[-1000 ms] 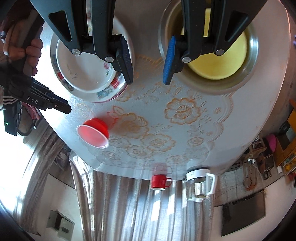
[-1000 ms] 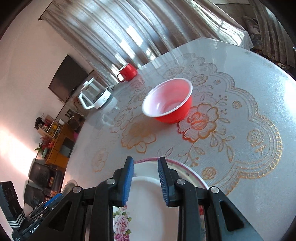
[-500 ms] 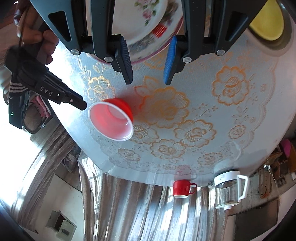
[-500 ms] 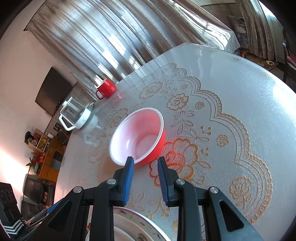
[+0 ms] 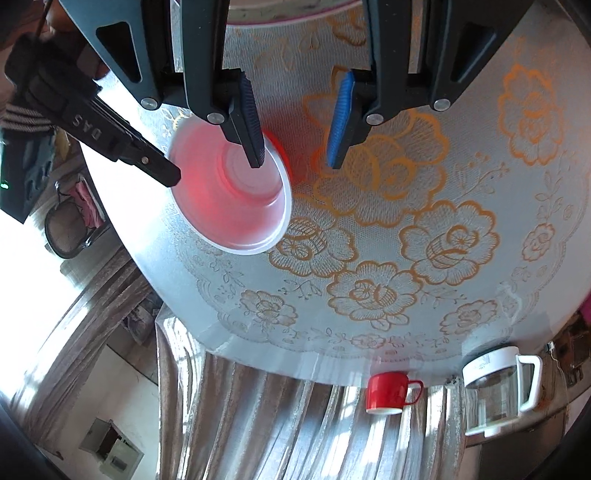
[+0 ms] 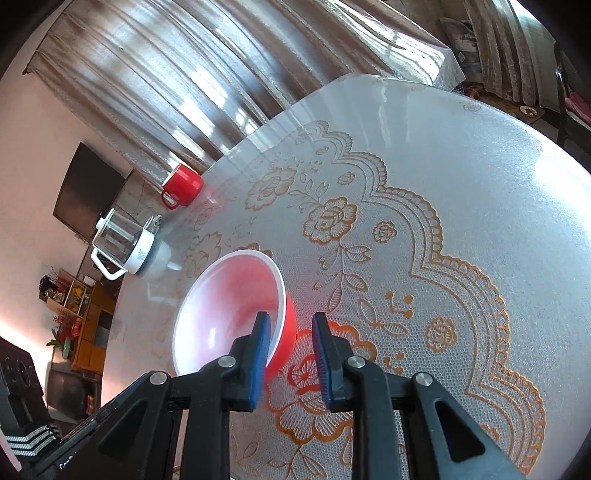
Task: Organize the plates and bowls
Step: 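Lift the red bowl and carry it over the yellow bowl, then lower the red bowl into the yellow bowl inside the steel bowl, then open both grippers and release the red bowl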
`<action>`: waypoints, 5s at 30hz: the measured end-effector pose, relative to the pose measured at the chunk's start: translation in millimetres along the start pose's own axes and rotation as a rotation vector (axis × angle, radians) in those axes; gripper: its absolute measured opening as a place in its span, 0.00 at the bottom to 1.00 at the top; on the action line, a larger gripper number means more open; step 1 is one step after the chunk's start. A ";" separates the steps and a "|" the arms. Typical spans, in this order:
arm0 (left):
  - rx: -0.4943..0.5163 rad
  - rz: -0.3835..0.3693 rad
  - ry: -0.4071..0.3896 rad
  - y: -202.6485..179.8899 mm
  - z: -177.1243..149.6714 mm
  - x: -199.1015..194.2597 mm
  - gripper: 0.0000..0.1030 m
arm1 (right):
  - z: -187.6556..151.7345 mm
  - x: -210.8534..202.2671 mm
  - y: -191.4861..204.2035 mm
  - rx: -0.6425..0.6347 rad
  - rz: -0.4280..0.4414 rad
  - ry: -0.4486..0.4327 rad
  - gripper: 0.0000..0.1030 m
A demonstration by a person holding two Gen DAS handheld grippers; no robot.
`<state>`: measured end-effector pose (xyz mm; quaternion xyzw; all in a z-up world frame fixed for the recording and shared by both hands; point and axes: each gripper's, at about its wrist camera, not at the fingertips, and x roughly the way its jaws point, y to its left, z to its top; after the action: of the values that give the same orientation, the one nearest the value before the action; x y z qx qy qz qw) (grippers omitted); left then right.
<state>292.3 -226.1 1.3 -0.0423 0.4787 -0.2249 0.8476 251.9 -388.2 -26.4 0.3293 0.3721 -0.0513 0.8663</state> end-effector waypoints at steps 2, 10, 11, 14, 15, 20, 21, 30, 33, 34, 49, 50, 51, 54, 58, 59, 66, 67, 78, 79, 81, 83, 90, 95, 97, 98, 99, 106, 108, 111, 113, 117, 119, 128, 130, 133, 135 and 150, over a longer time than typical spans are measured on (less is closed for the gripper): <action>-0.012 -0.033 0.029 0.1 3.8 10.8 0.33 | 0.4 3.1 1.5 -0.009 0.005 0.008 0.13; 0.017 -0.082 0.030 -7.2 -11.3 0.7 0.31 | -9.6 -1.1 10.8 -0.040 0.037 0.022 0.08; 0.021 -0.076 0.022 -7.0 -13.1 -2.4 0.31 | -10.9 -2.6 12.6 -0.044 0.040 0.023 0.08; 0.006 -0.076 0.021 -2.7 -18.2 -11.3 0.31 | -16.0 -4.9 17.8 -0.061 0.041 0.032 0.08; 0.003 -0.074 0.017 -1.5 -20.3 -15.2 0.31 | -18.3 -5.3 19.2 -0.062 0.039 0.035 0.08; -0.006 -0.070 -0.001 6.9 -31.4 -34.8 0.31 | -29.9 -14.3 26.9 -0.066 0.070 0.042 0.08; -0.010 -0.068 -0.005 9.3 -33.4 -39.2 0.31 | -32.4 -17.0 29.7 -0.070 0.078 0.041 0.08; 0.019 0.005 -0.085 23.7 -57.6 -95.7 0.31 | -57.0 -38.2 68.4 -0.146 0.137 0.041 0.08; 0.019 0.017 -0.110 31.7 -66.2 -114.5 0.31 | -66.9 -42.7 81.8 -0.170 0.157 0.045 0.08; 0.017 0.020 -0.115 35.0 -68.6 -119.7 0.31 | -70.8 -44.5 85.9 -0.176 0.164 0.047 0.08; -0.060 0.047 -0.168 95.6 -122.5 -185.5 0.31 | -131.8 -57.1 141.0 -0.272 0.259 0.122 0.08; -0.068 0.048 -0.168 100.5 -125.7 -188.4 0.31 | -135.8 -57.3 143.8 -0.277 0.268 0.130 0.08; -0.077 0.048 -0.170 105.6 -129.2 -191.6 0.31 | -139.9 -57.3 147.7 -0.285 0.274 0.136 0.08; -0.104 0.051 -0.180 121.6 -139.0 -203.2 0.31 | -152.2 -56.5 161.1 -0.316 0.289 0.157 0.08; -0.136 0.054 -0.208 140.7 -150.8 -222.1 0.31 | -169.6 -56.0 182.3 -0.367 0.308 0.183 0.08; -0.145 0.053 -0.214 146.0 -153.9 -226.3 0.31 | -173.7 -55.6 186.9 -0.377 0.313 0.190 0.08; -0.216 0.058 -0.227 179.2 -175.9 -245.4 0.31 | -200.5 -50.5 215.9 -0.437 0.350 0.240 0.08; -0.227 0.058 -0.229 184.2 -178.7 -247.5 0.31 | -204.4 -49.1 219.8 -0.445 0.354 0.249 0.08; -0.291 0.090 -0.200 214.9 -202.0 -244.7 0.31 | -236.8 -34.5 241.5 -0.511 0.346 0.317 0.09; -0.292 0.091 -0.196 215.7 -203.0 -243.3 0.31 | -238.0 -33.7 241.7 -0.514 0.342 0.319 0.09; -0.290 0.094 -0.187 216.4 -203.9 -240.3 0.31 | -239.7 -32.1 242.4 -0.517 0.332 0.323 0.09; -0.287 0.097 -0.180 215.6 -205.6 -237.7 0.31 | -241.0 -31.1 242.4 -0.520 0.319 0.324 0.09; -0.295 0.114 -0.160 219.1 -207.9 -230.8 0.31 | -246.3 -29.0 239.7 -0.526 0.293 0.336 0.11; -0.293 0.126 -0.149 220.1 -209.3 -226.9 0.31 | -248.2 -27.6 237.6 -0.534 0.271 0.336 0.11; -0.292 0.128 -0.152 220.3 -209.2 -227.1 0.31 | -248.4 -28.2 236.8 -0.532 0.266 0.337 0.11; -0.292 0.131 -0.152 220.2 -209.0 -227.6 0.31 | -248.2 -27.8 236.5 -0.532 0.263 0.335 0.12; -0.293 0.136 -0.154 220.8 -209.3 -227.6 0.31 | -248.1 -27.7 236.5 -0.535 0.258 0.333 0.13; -0.294 0.155 -0.150 222.5 -213.5 -225.3 0.30 | -255.6 -25.3 238.6 -0.572 0.238 0.330 0.13; -0.285 0.152 -0.146 221.2 -214.1 -224.6 0.30 | -257.4 -26.0 240.3 -0.590 0.228 0.323 0.13; -0.269 0.161 -0.149 218.8 -214.9 -224.6 0.30 | -260.2 -27.6 242.5 -0.617 0.218 0.317 0.13; -0.255 0.168 -0.151 217.1 -216.4 -225.3 0.30 | -262.6 -28.5 244.1 -0.632 0.221 0.320 0.13; -0.255 0.171 -0.154 217.3 -216.6 -226.1 0.30 | -264.0 -29.2 244.1 -0.642 0.218 0.318 0.13; -0.256 0.176 -0.157 218.1 -217.0 -226.7 0.30 | -262.8 -28.7 242.8 -0.632 0.223 0.323 0.13; -0.237 0.206 -0.167 214.7 -219.4 -227.8 0.31 | -263.5 -28.3 239.5 -0.622 0.217 0.320 0.16; -0.235 0.211 -0.169 214.5 -219.7 -228.1 0.31 | -264.0 -28.9 239.4 -0.620 0.220 0.320 0.16; -0.231 0.217 -0.171 213.6 -220.0 -228.5 0.32 | -263.6 -29.6 238.4 -0.614 0.225 0.320 0.16; -0.228 0.220 -0.172 213.3 -220.6 -229.0 0.32 | -263.6 -30.6 238.3 -0.610 0.227 0.320 0.16; -0.235 0.235 -0.190 216.8 -227.8 -238.0 0.33 | -261.9 -39.2 227.6 -0.575 0.257 0.299 0.20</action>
<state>72.2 101.1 5.1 -0.1058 0.4213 -0.0618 0.8986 139.8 -57.9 -11.3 0.1197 0.4496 0.2141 0.8589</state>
